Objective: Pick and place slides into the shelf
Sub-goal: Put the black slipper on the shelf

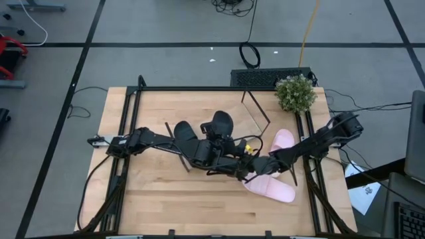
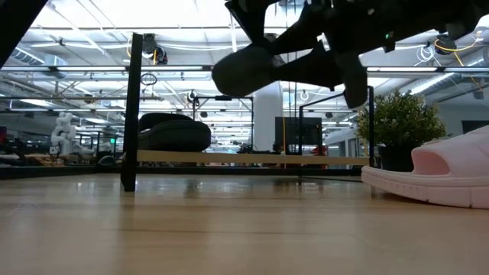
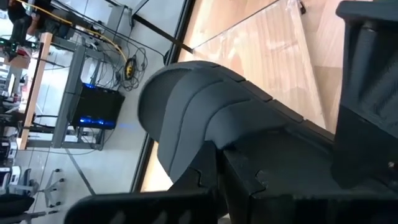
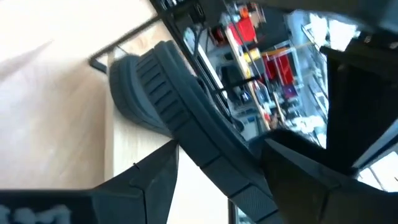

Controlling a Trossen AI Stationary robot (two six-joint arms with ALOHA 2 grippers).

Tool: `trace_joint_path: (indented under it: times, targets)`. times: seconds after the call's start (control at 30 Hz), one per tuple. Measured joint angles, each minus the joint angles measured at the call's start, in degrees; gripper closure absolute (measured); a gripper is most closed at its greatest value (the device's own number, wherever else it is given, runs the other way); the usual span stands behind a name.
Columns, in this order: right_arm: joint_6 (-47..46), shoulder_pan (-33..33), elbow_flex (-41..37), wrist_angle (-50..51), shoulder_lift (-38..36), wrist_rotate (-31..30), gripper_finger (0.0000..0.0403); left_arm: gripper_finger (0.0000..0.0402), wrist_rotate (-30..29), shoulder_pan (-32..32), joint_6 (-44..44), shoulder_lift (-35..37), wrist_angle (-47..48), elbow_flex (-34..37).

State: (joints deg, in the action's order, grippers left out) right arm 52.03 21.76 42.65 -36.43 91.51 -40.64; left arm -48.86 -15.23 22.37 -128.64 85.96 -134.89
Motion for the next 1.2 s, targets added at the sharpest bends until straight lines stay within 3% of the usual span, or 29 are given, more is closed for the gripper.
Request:
trace_joint_path:
  times: [0.1,0.4,0.77,1.0,1.2]
  targets:
    - [-0.01,0.17,0.94,0.25,0.72,-1.17,0.0212,0.0401,-0.17,-0.36,0.02,0.0,0.11,0.0]
    - [0.93,1.06,1.97,-1.63,0.63,-1.18,0.0337,0.0401,-0.23,-0.66,0.0,0.0,0.06,0.0]
    - [1.28,2.57,1.97,-2.52,0.67,-4.46,0.0357,0.0402,0.22,-0.65,0.17,0.02,-0.2,-0.02]
    - [4.37,4.99,1.91,-2.82,0.7,-9.08,0.0401,0.0401,-0.83,-0.88,-1.38,0.09,-0.6,-0.09]
    - [4.59,6.49,1.86,-3.89,0.7,-9.48,0.0402,0.0392,-1.01,-1.16,-2.38,0.09,-0.7,-0.11]
